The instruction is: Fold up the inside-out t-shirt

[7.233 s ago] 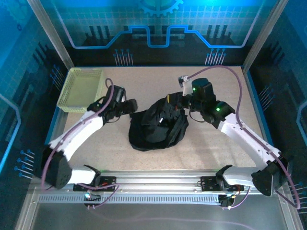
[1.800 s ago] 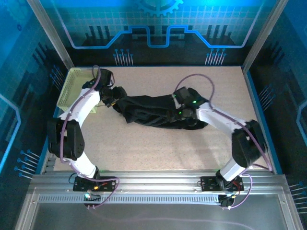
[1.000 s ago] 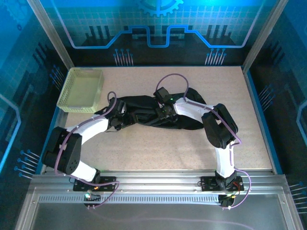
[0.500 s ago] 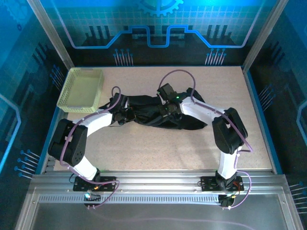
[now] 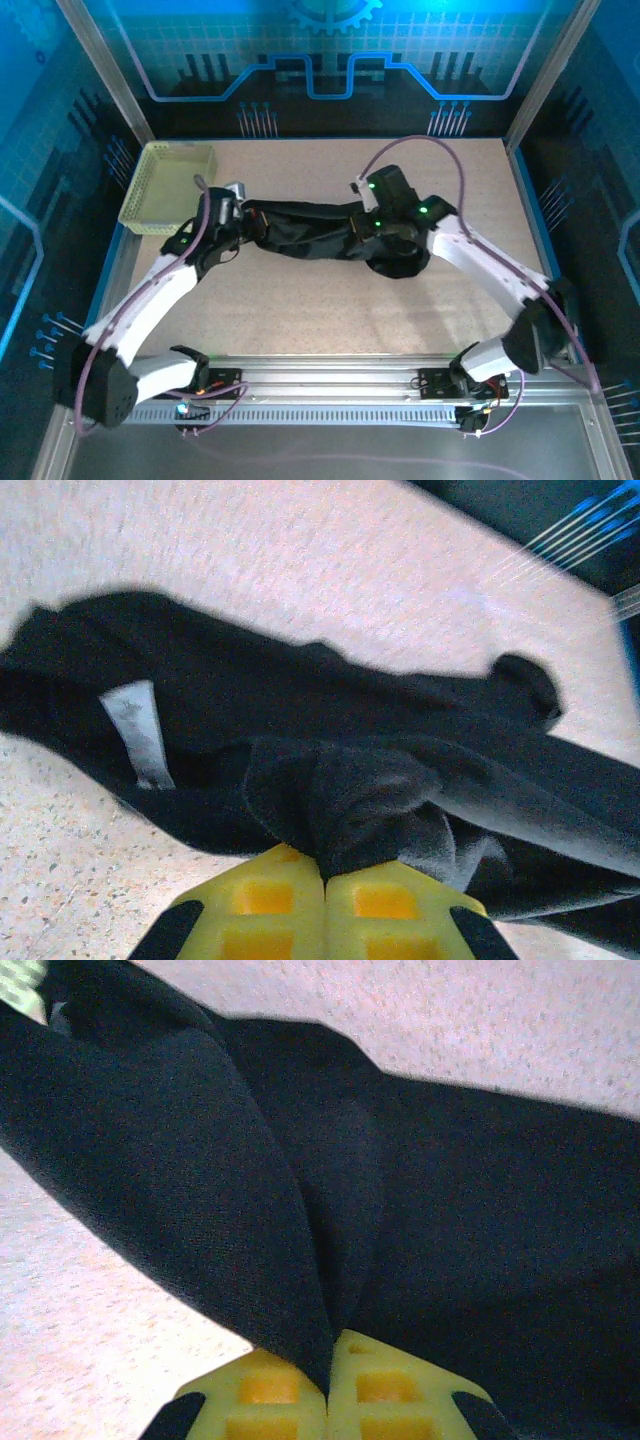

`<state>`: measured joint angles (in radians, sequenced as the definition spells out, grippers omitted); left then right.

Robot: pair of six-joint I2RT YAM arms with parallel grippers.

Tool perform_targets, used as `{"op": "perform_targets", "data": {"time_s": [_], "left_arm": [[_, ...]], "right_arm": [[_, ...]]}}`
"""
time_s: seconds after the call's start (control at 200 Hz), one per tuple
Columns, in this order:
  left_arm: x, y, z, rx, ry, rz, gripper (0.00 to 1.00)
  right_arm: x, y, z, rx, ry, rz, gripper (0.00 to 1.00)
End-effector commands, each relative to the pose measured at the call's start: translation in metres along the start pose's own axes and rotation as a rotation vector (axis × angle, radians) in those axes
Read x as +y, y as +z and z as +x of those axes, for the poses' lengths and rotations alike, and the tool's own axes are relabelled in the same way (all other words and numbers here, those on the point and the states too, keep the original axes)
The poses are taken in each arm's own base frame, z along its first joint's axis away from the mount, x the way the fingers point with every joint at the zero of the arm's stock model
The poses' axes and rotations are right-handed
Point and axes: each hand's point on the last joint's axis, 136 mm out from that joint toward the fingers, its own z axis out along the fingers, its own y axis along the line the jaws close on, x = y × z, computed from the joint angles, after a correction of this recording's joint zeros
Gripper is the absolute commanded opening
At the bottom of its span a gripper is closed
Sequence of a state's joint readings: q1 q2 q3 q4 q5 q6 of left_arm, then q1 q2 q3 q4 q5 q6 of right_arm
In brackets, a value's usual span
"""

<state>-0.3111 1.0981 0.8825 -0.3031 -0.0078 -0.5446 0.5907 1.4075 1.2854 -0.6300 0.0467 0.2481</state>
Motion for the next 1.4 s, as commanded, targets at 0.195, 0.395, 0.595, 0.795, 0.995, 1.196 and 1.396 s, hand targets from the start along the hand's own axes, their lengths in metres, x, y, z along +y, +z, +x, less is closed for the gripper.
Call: {"op": "perform_targets", "data": {"time_s": [0.195, 0.395, 0.595, 0.795, 0.995, 1.196, 1.396], "left_arm": [[0.039, -0.012, 0.016, -0.013, -0.026, -0.117, 0.00], [0.049, 0.040, 0.054, 0.210, -0.112, -0.114, 0.00], [0.051, 0.046, 0.066, 0.256, -0.099, -0.117, 0.00], [0.056, 0.045, 0.068, 0.249, -0.099, -0.132, 0.00], [0.060, 0.046, 0.069, 0.249, -0.102, -0.153, 0.00], [0.058, 0.045, 0.066, 0.237, -0.099, -0.145, 0.00], [0.058, 0.045, 0.064, 0.232, -0.101, -0.152, 0.00]], "right_arm": [[-0.020, -0.001, 0.032, 0.052, 0.096, -0.014, 0.06], [-0.051, 0.041, 0.048, 0.162, 0.032, 0.259, 0.43], [0.028, 0.052, 0.030, 0.148, -0.243, 0.155, 0.54], [0.053, 0.102, 0.046, 0.259, -0.288, 0.109, 0.47], [0.037, 0.137, 0.047, 0.296, -0.336, 0.234, 0.48], [0.011, 0.156, 0.049, 0.312, -0.388, 0.383, 0.51], [0.005, 0.171, 0.054, 0.331, -0.407, 0.410, 0.37]]}}
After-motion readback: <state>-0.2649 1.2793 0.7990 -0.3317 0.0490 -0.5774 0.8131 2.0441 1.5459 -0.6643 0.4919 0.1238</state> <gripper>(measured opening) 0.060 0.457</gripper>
